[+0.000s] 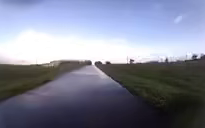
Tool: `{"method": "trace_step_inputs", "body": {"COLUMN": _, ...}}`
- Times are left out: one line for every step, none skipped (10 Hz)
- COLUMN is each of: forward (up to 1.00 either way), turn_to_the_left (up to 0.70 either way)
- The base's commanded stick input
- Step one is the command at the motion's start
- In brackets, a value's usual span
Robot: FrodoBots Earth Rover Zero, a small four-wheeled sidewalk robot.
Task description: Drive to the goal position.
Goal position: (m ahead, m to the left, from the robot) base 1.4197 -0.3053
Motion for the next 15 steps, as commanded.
{"method": "trace_step_inputs", "body": {"forward": 0.45, "turn_to_the_left": 0.15}}
{"method": "trace_step_inputs", "body": {"forward": 0.45, "turn_to_the_left": 0.27}}
{"method": "trace_step_inputs", "body": {"forward": 0.45, "turn_to_the_left": 0.27}}
{"method": "trace_step_inputs", "body": {"forward": 0.45, "turn_to_the_left": 0.27}}
{"method": "trace_step_inputs", "body": {"forward": 0.45, "turn_to_the_left": 0.17}}
{"method": "trace_step_inputs", "body": {"forward": 0.45, "turn_to_the_left": 0.03}}
{"method": "trace_step_inputs", "body": {"forward": 0.45, "turn_to_the_left": 0.0}}
{"method": "trace_step_inputs", "body": {"forward": 0.45, "turn_to_the_left": 0.0}}
{"method": "trace_step_inputs", "body": {"forward": 0.45, "turn_to_the_left": 0.0}}
{"method": "trace_step_inputs", "body": {"forward": 0.45, "turn_to_the_left": 0.0}}
{"method": "trace_step_inputs", "body": {"forward": 0.45, "turn_to_the_left": 0.0}}
{"method": "trace_step_inputs", "body": {"forward": 0.45, "turn_to_the_left": 0.0}}
{"method": "trace_step_inputs", "body": {"forward": 0.45, "turn_to_the_left": 0.0}}
{"method": "trace_step_inputs", "body": {"forward": 0.45, "turn_to_the_left": 0.09}}
{"method": "trace_step_inputs", "body": {"forward": 0.45, "turn_to_the_left": 0.27}}
